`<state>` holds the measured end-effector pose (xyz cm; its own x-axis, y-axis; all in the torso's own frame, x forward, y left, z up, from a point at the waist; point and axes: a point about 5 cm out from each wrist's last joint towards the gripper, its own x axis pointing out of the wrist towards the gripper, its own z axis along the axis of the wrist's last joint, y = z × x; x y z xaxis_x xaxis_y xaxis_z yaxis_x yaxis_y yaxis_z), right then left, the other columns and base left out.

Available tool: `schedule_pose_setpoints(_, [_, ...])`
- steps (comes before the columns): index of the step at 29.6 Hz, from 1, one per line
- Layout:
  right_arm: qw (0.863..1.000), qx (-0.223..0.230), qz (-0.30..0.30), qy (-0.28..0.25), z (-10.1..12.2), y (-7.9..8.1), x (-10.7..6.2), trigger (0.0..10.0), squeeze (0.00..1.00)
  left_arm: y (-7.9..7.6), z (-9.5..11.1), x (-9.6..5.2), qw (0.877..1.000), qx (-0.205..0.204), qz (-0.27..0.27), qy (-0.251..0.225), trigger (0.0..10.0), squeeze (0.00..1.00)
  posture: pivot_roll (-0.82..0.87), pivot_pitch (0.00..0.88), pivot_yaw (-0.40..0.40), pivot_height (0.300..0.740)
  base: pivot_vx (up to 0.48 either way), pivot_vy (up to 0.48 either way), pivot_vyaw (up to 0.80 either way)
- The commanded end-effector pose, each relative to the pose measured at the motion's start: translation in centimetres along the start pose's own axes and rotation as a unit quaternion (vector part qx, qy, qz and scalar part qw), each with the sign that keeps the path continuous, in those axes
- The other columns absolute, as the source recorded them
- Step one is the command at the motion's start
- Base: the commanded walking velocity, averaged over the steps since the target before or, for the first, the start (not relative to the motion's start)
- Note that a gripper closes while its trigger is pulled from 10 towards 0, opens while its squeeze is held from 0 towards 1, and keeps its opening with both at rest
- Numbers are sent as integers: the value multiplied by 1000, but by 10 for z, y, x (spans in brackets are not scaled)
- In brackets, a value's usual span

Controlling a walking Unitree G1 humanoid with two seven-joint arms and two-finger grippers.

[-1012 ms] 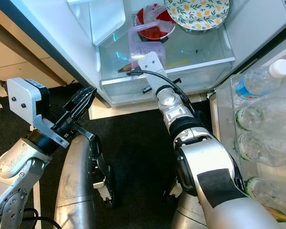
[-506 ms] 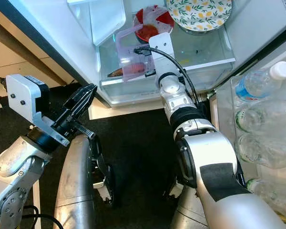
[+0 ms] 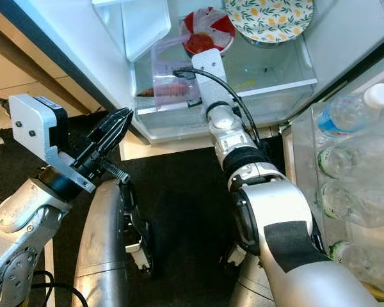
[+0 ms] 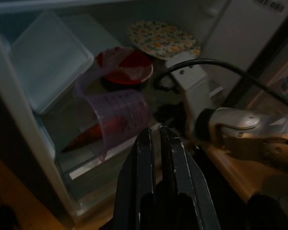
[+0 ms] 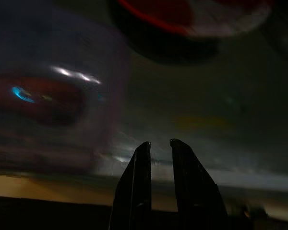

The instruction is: Restocking fridge

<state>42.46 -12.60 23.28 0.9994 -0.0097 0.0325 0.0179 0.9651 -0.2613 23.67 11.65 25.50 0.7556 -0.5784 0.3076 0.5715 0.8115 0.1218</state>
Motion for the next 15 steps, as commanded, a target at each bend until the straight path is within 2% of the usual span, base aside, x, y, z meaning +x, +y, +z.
schedule_pose_setpoints(1, [999, 13, -16, 34, -20, -4, -3, 10000, 0, -3, -4, -2, 1000, -8, -8, 4, 10000, 0, 336, 701, 68, 365, 0, 0, 0])
schedule_pose_setpoints(2, [999, 20, -30, 40, -24, -11, -4, 10000, 0, -3, -5, -1, 1000, -8, -8, 3, 10000, 0, 329, 698, 66, 365, 0, 0, 0])
schedule_pose_setpoints(4, [999, 20, -30, 40, -24, -11, -4, 10000, 0, -3, -5, -1, 1000, -8, -8, 3, 10000, 0, 329, 698, 66, 365, 0, 0, 0])
schedule_pose_setpoints(6, [996, 43, -57, 48, -33, -27, -6, 10000, 0, -2, -6, 0, 1000, -8, -7, 2, 10000, 0, 313, 684, 60, 365, 0, 0, 0])
schedule_pose_setpoints(7, [996, 43, -57, 48, -33, -27, -6, 10000, 0, -2, -6, 0, 1000, -8, -7, 2, 10000, 0, 313, 684, 60, 365, 0, 0, 0])
schedule_pose_setpoints(8, [993, 60, -83, 53, -43, -42, -9, 10000, 0, 0, -8, 2, 1000, -8, -6, -1, 10000, 0, 299, 673, 57, 365, 0, 0, 0])
schedule_pose_setpoints(15, [990, 67, -104, 61, -56, -52, -13, 10000, 0, 1, -12, 4, 1000, -7, -5, -2, 10000, 0, 290, 660, 53, 365, 0, 0, 0])
